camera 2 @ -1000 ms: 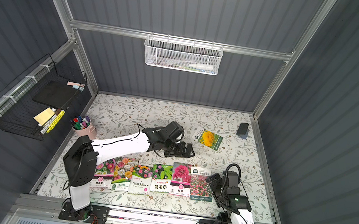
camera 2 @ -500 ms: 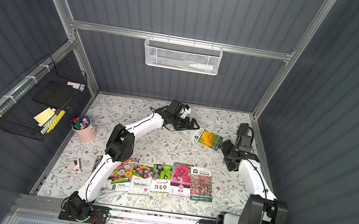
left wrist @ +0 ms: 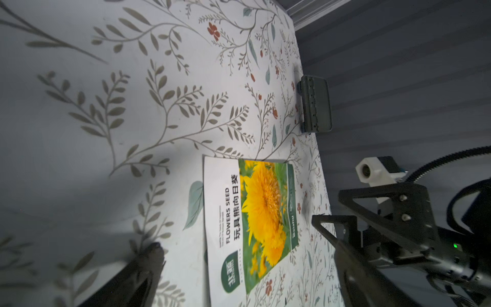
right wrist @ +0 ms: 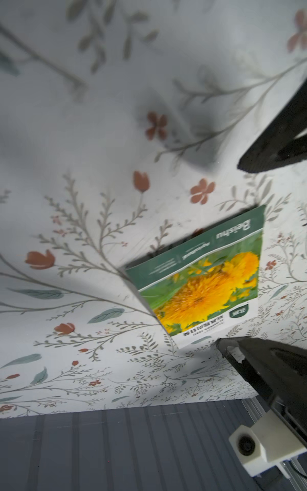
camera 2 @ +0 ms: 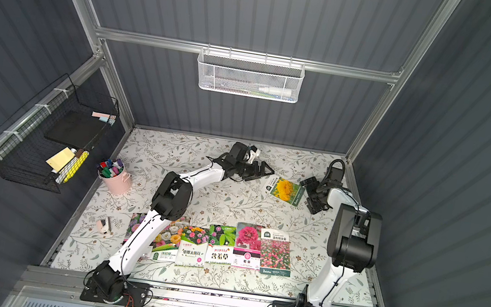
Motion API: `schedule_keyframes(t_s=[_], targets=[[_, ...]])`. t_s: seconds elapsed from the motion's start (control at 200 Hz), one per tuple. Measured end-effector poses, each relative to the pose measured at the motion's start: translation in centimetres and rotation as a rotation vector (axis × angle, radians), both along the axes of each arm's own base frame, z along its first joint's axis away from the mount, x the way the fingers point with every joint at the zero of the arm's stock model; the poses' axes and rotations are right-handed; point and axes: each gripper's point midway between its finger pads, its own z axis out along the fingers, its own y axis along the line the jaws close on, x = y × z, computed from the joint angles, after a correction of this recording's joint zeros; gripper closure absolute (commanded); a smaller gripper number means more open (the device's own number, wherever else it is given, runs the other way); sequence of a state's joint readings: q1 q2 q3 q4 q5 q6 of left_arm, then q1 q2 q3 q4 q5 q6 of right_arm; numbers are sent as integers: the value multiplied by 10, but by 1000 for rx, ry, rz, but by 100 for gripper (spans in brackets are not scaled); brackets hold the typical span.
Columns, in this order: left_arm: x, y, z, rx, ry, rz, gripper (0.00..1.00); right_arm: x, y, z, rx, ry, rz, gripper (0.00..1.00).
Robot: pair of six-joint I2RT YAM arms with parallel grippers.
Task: Arrange the seed packets in a row
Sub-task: Pick up the seed packet from the center of the board.
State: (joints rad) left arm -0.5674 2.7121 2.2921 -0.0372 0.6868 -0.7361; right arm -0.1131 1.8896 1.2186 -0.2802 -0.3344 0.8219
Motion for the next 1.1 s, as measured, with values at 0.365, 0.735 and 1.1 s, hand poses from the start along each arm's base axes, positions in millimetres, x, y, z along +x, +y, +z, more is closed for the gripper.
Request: schedule_keyframes(t_s=[0.365,0.735,1.1], targets=[[-37,-41,0,-80,112,-34,1,43,7,-12,43,-34,51,1],[-55,-52,-10,-125,270,-36,47,35,33,-9,140,-129,128,1],[-56,-34,-27,-69,331,-23,100,-4,32,-7,156,-76,131,1]])
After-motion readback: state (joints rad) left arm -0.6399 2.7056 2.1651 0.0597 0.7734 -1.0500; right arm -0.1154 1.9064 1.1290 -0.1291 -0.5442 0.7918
